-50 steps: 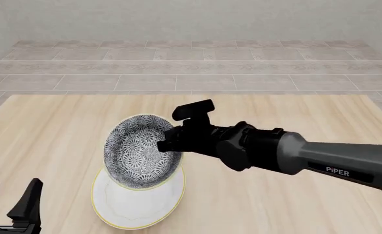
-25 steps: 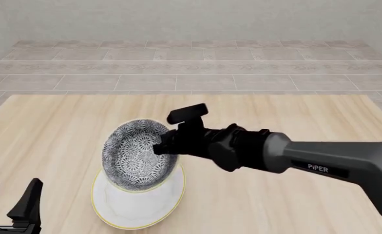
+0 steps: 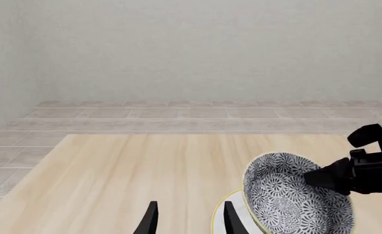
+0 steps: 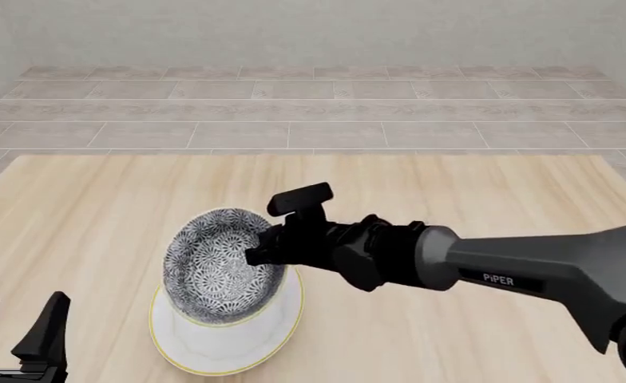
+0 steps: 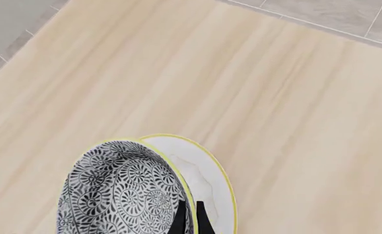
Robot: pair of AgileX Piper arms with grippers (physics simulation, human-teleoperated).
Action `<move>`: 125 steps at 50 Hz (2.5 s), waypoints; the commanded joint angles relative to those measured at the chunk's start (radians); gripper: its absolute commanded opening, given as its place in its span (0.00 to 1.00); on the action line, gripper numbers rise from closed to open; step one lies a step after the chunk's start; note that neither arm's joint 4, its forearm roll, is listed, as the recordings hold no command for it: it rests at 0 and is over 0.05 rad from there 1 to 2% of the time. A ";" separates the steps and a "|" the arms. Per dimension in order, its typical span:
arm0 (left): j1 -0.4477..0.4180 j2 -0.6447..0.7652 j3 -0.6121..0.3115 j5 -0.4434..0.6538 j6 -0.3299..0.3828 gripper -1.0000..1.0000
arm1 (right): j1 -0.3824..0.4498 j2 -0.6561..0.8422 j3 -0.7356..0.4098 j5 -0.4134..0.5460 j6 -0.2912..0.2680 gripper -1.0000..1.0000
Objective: Put the bowl on the plate.
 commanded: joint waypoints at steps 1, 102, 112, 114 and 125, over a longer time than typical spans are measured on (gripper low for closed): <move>0.000 0.000 0.000 0.000 0.000 1.00 | 0.005 0.014 -0.002 -0.014 0.014 0.00; 0.000 0.000 0.000 0.000 0.000 1.00 | 0.031 0.077 0.038 -0.060 0.030 0.00; 0.000 0.000 0.000 0.000 0.000 1.00 | 0.033 0.081 0.039 -0.063 0.033 0.00; 0.000 0.000 0.000 0.000 0.000 1.00 | 0.035 0.082 0.040 -0.065 0.032 0.00; 0.000 0.000 0.000 0.000 0.000 1.00 | 0.038 0.085 0.046 -0.071 0.024 0.00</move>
